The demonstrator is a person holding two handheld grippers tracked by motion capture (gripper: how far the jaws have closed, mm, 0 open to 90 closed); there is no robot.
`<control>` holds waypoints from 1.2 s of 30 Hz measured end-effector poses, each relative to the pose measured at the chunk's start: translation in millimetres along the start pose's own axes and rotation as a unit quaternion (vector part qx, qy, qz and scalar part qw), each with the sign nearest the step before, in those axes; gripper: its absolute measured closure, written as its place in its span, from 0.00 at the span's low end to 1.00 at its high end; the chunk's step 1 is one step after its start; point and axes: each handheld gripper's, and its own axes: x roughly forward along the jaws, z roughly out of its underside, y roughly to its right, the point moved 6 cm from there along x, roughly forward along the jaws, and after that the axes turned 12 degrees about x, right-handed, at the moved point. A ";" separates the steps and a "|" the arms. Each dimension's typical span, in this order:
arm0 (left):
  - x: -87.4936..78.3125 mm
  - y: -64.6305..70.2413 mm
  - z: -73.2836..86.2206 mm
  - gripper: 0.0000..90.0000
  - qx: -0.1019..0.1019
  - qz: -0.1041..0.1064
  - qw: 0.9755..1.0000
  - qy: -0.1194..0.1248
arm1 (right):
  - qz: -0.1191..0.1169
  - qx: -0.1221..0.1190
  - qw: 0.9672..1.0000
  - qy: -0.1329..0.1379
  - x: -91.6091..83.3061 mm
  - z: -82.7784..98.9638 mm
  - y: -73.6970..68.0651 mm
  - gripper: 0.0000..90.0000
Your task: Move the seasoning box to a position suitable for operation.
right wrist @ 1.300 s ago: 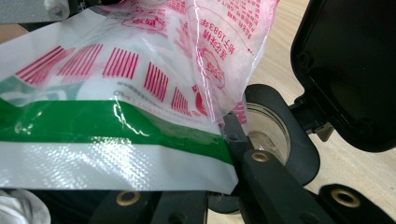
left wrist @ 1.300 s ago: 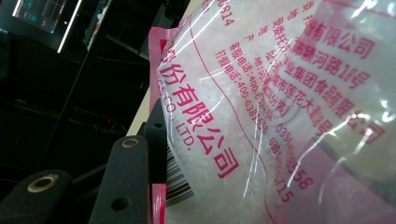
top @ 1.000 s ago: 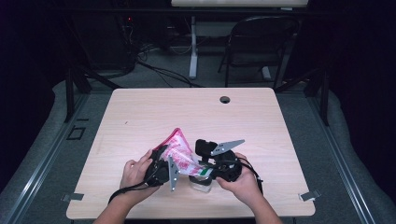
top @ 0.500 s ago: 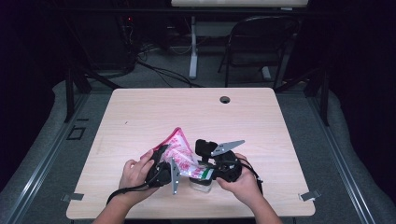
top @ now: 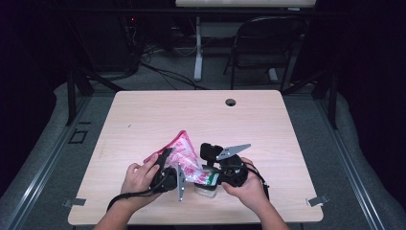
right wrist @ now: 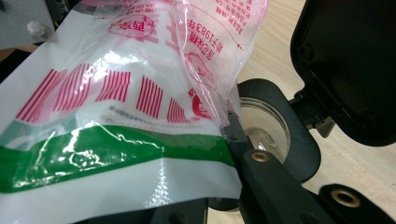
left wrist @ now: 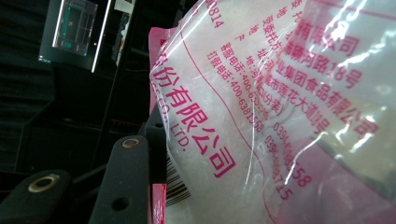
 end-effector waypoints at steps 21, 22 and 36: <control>-2.2 -2.1 -1.9 0.64 0.039 -0.014 0.999 -0.010 | 0.002 0.001 1.000 0.001 0.6 -0.2 0.2 1.00; -2.2 -1.9 -2.1 0.64 0.041 -0.014 0.999 -0.010 | 0.002 0.000 1.000 0.000 0.7 -0.1 0.3 1.00; -3.7 -4.0 -3.6 0.64 0.054 -0.021 0.998 -0.019 | 0.002 0.002 1.000 0.005 1.2 -0.6 1.0 1.00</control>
